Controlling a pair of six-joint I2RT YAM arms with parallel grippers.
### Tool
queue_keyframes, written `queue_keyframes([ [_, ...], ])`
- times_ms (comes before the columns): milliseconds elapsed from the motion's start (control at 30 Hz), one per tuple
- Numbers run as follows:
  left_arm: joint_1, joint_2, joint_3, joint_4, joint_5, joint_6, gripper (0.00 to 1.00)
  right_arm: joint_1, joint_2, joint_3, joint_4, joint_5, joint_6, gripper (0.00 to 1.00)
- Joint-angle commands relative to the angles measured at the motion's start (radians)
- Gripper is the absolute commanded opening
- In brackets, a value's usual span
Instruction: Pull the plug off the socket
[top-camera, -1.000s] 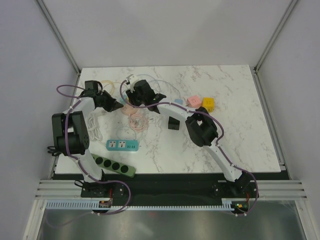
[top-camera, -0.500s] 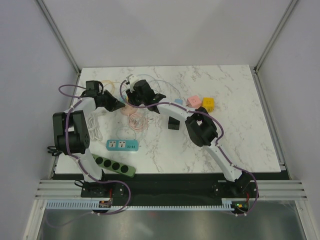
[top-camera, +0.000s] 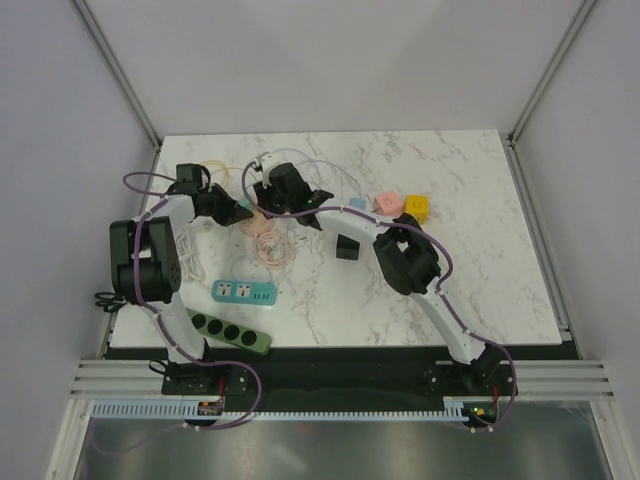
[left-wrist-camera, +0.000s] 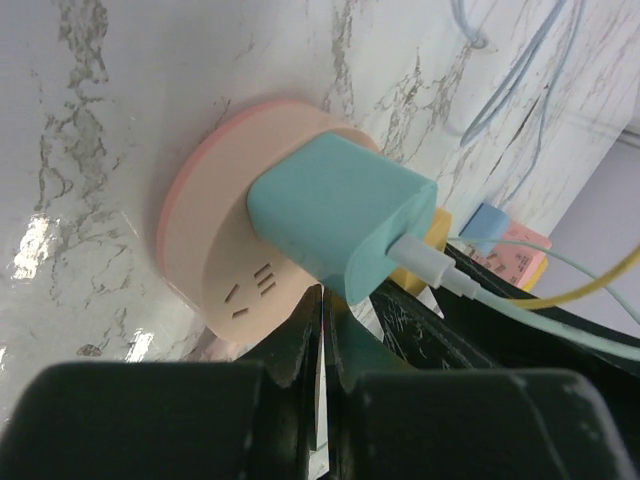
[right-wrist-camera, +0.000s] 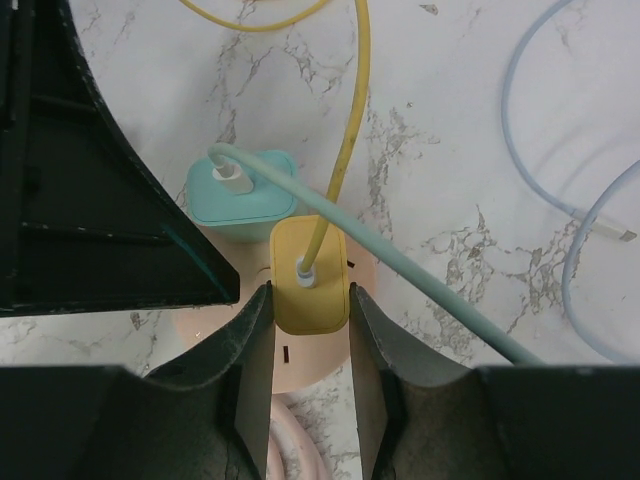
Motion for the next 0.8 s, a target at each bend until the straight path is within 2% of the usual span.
queue_keyframes([
  [0, -0.015, 0.030, 0.022, -0.002, -0.003, -0.011, 0.07, 0.032, -0.074, 0.000, -0.006, 0.001, 0.034, 0.00],
  [200, -0.023, 0.081, 0.045, -0.056, -0.029, -0.008, 0.05, 0.060, -0.083, -0.023, -0.012, 0.056, -0.003, 0.00],
  [233, -0.023, 0.089, 0.048, -0.062, -0.032, -0.010, 0.04, 0.063, -0.080, -0.020, -0.015, 0.061, -0.009, 0.02],
  [267, -0.023, 0.090, 0.051, -0.067, -0.037, -0.008, 0.02, 0.063, -0.074, -0.019, -0.021, 0.067, -0.014, 0.17],
  [400, -0.024, 0.083, 0.054, -0.082, -0.055, 0.001, 0.02, 0.065, -0.054, -0.011, -0.027, 0.086, -0.028, 0.37],
  [533, -0.024, 0.083, 0.057, -0.087, -0.058, 0.004, 0.02, 0.065, -0.024, 0.030, -0.039, 0.089, -0.034, 0.47],
  [600, -0.023, 0.089, 0.060, -0.088, -0.057, 0.004, 0.02, 0.066, -0.008, 0.043, -0.041, 0.096, -0.034, 0.57],
  [667, -0.023, 0.087, 0.060, -0.093, -0.060, 0.004, 0.02, 0.065, 0.013, 0.064, -0.042, 0.095, -0.040, 0.61],
  [767, -0.024, 0.090, 0.060, -0.093, -0.062, 0.004, 0.02, 0.065, 0.036, 0.092, -0.047, 0.105, -0.040, 0.58],
])
